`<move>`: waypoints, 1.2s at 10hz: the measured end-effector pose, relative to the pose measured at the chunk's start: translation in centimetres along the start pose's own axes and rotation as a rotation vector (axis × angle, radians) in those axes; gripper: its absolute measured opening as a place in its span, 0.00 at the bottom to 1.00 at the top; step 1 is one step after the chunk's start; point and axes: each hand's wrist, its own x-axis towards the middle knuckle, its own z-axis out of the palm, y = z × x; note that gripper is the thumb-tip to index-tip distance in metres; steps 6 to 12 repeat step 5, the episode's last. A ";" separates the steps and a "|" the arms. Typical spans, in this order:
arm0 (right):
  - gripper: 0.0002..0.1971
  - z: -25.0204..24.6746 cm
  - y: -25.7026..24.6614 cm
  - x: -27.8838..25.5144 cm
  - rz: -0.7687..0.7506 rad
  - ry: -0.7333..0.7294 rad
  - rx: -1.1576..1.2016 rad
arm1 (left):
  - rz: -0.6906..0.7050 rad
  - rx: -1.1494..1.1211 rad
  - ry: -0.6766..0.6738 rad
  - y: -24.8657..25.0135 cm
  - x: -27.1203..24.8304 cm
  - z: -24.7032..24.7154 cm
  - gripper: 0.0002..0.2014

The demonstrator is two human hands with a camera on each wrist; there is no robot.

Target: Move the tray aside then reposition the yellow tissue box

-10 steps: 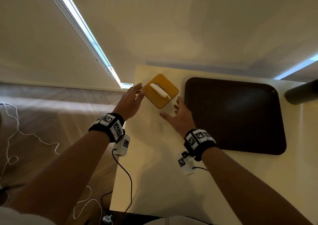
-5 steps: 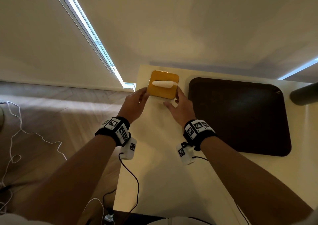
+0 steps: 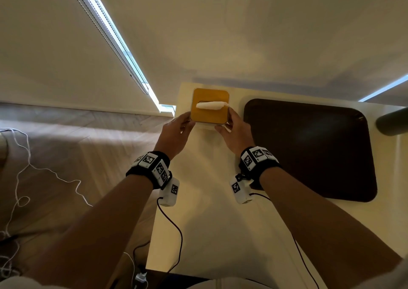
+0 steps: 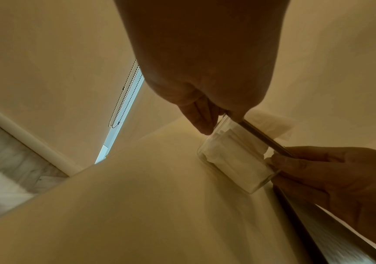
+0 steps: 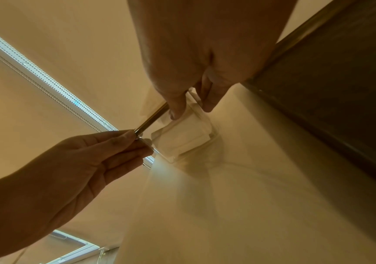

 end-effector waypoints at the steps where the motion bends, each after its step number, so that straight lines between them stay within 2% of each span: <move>1: 0.33 0.1 0.0 -0.1 0.003 0.008 0.003 | -0.003 -0.006 -0.005 -0.1 0.0 -0.1 0.14; 3: 0.33 0.2 -0.1 -0.2 0.022 0.001 0.027 | 0.002 0.008 -0.015 0.0 -0.1 -0.1 0.14; 5: 0.34 -0.3 -0.7 -0.4 0.020 -0.021 0.028 | -0.055 -0.057 -0.027 0.2 0.0 -0.4 0.14; 12: 0.34 -0.3 -0.7 -0.4 0.020 -0.021 0.028 | -0.055 -0.057 -0.027 0.2 0.0 -0.4 0.14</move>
